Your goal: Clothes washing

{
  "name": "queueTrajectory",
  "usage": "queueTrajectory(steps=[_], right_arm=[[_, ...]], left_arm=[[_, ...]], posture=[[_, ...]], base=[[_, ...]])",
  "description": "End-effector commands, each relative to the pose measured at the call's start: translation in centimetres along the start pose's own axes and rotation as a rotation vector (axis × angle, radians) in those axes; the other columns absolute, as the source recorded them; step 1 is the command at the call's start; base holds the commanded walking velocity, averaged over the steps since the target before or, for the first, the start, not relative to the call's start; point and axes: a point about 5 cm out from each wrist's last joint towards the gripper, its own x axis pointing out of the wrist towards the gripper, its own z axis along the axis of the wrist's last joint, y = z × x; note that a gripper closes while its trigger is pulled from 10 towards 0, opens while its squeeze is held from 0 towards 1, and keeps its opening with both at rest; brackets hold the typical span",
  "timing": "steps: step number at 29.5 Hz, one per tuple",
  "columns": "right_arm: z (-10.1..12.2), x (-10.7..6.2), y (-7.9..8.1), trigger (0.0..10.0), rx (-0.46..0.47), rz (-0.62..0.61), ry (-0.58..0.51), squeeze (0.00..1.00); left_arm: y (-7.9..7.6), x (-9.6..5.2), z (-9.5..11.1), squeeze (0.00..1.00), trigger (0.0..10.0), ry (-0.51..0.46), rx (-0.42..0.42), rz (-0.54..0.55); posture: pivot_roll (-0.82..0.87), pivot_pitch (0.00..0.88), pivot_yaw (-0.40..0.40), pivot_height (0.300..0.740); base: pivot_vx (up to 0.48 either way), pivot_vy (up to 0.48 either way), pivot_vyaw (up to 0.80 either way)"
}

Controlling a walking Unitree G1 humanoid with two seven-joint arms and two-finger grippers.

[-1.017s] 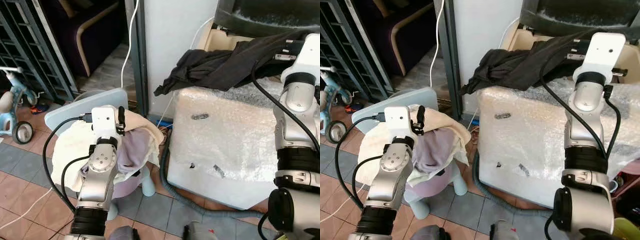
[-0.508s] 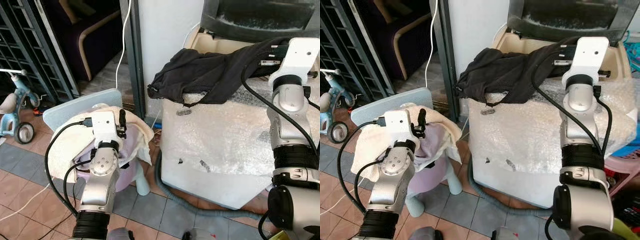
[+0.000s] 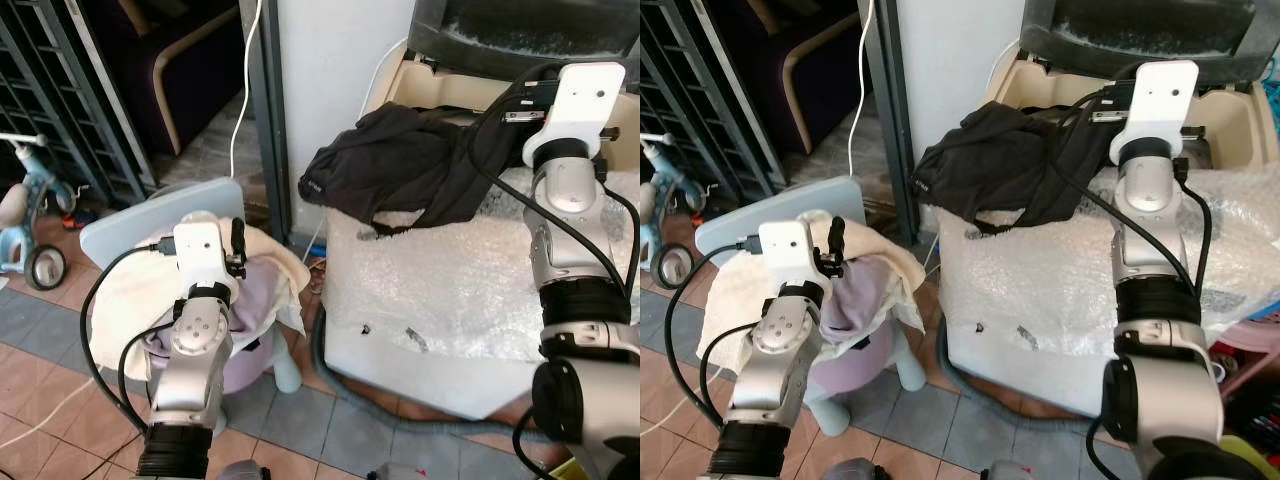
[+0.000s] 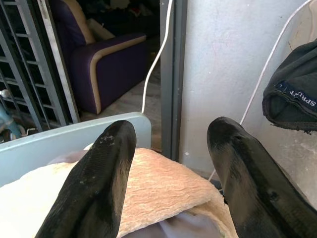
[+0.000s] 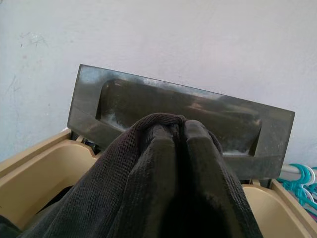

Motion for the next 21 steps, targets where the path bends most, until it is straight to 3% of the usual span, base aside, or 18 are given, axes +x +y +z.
queueTrajectory(steps=[1, 6, 10, 14, 16, 17, 18, 21], right_arm=[[0.7, 0.9, -0.9, 10.0, -0.023, -0.005, -0.013, 0.00], [3.3, 3.2, -1.6, 10.0, -0.087, -0.057, -0.052, 0.00], [4.8, 4.6, -4.0, 10.0, -0.072, -0.175, -0.024, 0.00], [3.8, 4.6, -4.1, 10.0, -0.118, -0.170, 0.044, 0.00], [2.3, 4.3, -3.2, 10.0, -0.080, -0.080, 0.120, 0.05], [0.9, 3.9, -2.6, 10.0, -0.059, -0.032, 0.188, 1.00], [-0.7, 3.3, -1.6, 10.0, -0.078, 0.050, 0.262, 1.00], [-2.1, 2.6, -0.6, 10.0, -0.139, 0.127, 0.319, 1.00]], left_arm=[[-0.8, 0.0, 0.2, 0.00, 10.0, -0.002, -0.006, -0.020], [-0.6, -0.1, 0.0, 0.00, 10.0, 0.011, -0.002, -0.001], [-0.3, -0.4, -0.3, 0.00, 10.0, 0.024, 0.004, 0.034], [-0.3, -0.5, -0.3, 0.00, 10.0, 0.023, 0.004, 0.036], [-0.3, -0.5, -0.3, 0.00, 10.0, 0.023, 0.004, 0.038], [-0.4, -0.6, -0.3, 0.00, 10.0, 0.023, 0.003, 0.039], [-0.4, -0.6, -0.3, 0.00, 10.0, 0.025, 0.002, 0.040], [-0.4, -0.6, -0.3, 0.00, 10.0, 0.029, 0.003, 0.040]], posture=[[-0.04, 0.041, 0.020, 0.740], [-0.02, 0.042, 0.008, 0.740], [-0.01, 0.045, -0.004, 0.740], [-0.01, 0.047, -0.009, 0.740], [-0.01, 0.047, -0.011, 0.740], [-0.01, 0.049, -0.011, 0.740], [-0.01, 0.051, -0.010, 0.740], [-0.02, 0.055, -0.005, 0.740]], base=[[0.334, 0.000, 0.00], [0.246, 0.000, 0.00], [0.000, 0.000, 0.00], [0.000, 0.000, 0.00], [0.000, 0.000, 0.00], [0.000, 0.000, 0.00], [0.000, 0.000, 0.00], [0.000, 0.000, 0.00]])
